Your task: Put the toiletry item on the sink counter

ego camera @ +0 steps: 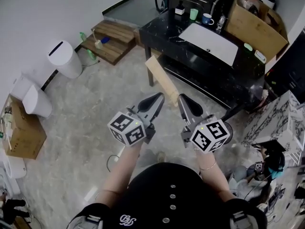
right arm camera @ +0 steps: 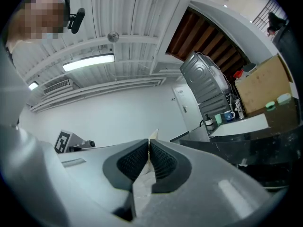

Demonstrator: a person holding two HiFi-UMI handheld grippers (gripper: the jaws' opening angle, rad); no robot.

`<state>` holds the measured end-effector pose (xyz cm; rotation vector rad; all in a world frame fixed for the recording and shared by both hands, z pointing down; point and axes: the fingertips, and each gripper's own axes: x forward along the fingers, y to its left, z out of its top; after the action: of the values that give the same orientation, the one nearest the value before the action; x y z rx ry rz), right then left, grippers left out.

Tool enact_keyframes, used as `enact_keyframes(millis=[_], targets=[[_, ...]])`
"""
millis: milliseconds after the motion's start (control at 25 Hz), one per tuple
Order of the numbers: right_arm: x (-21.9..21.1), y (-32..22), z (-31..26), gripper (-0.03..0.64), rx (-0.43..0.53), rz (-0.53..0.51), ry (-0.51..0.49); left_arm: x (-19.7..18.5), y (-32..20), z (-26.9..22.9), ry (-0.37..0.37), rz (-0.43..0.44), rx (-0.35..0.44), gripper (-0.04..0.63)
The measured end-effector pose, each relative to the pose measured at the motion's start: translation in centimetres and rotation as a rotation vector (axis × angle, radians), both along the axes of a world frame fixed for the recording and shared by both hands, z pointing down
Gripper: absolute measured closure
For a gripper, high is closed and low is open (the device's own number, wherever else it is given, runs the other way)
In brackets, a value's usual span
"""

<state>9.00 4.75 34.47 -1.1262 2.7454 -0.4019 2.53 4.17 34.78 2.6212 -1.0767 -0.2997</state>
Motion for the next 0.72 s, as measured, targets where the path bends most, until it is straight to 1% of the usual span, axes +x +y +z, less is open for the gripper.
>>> enact_keyframes(millis=[120, 440, 720], targets=[[0.7, -0.9, 0.5, 0.603, -0.011, 0.014, -0.004, 0.2, -0.9, 0.4, 0.016, -0.005, -0.012, 0.583], [1.4, -3.2, 1.9, 0.603, -0.041, 0.058, -0.016, 0.6, -3.7, 2.1, 0.015, 0.017, -0.060, 0.582], [0.8, -7.3, 1.1, 0.603, -0.020, 0.083, -0.022, 0.2, -8.2, 1.8, 0.008, 0.043, -0.060, 0.581]])
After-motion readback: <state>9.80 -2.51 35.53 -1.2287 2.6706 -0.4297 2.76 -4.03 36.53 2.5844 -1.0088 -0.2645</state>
